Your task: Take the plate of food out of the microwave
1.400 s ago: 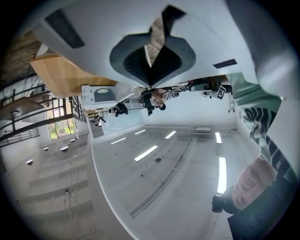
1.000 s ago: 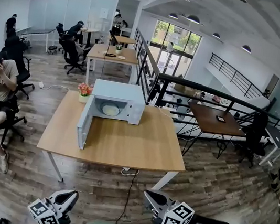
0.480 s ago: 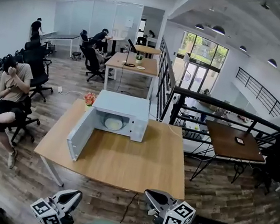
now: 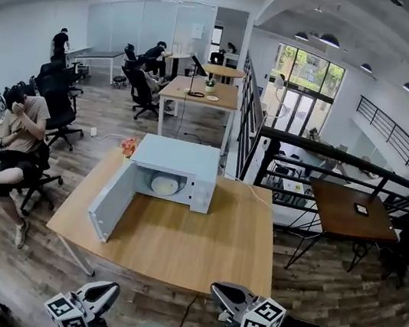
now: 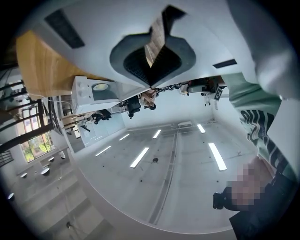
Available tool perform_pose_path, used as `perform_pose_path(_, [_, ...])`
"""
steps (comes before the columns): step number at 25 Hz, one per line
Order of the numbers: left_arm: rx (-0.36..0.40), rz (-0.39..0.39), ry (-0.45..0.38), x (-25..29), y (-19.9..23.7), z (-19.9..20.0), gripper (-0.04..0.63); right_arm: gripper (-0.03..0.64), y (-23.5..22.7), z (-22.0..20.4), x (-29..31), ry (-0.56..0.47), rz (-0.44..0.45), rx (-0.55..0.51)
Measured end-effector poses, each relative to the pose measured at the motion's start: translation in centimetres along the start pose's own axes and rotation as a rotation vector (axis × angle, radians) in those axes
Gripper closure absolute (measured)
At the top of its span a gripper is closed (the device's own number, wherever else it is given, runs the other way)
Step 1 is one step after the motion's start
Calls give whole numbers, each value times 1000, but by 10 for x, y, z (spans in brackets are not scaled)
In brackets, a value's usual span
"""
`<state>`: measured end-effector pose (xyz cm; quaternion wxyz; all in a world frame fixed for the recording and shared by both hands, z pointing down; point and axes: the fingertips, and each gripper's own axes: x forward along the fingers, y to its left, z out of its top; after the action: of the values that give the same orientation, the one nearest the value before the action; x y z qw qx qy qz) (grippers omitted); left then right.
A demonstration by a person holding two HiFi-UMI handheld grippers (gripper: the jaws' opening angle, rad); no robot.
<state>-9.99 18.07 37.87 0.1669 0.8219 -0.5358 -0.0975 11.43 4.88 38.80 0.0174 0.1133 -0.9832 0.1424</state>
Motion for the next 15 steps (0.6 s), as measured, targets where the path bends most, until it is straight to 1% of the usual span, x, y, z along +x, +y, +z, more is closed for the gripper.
perform_pose_path(3, [-10, -38, 5, 12, 16, 4, 603, 611, -10, 3, 10, 6, -40, 8])
perform_pose_path(7, [1, -114, 2, 29, 52, 18, 603, 611, -19, 17, 39, 6, -99, -29])
perform_pose_path(10, [15, -182, 4, 43, 90, 40, 603, 611, -23, 36, 71, -6, -156, -46])
perform_pose_path(15, [65, -291, 6, 59, 148, 83, 603, 611, -24, 59, 124, -27, -233, -60])
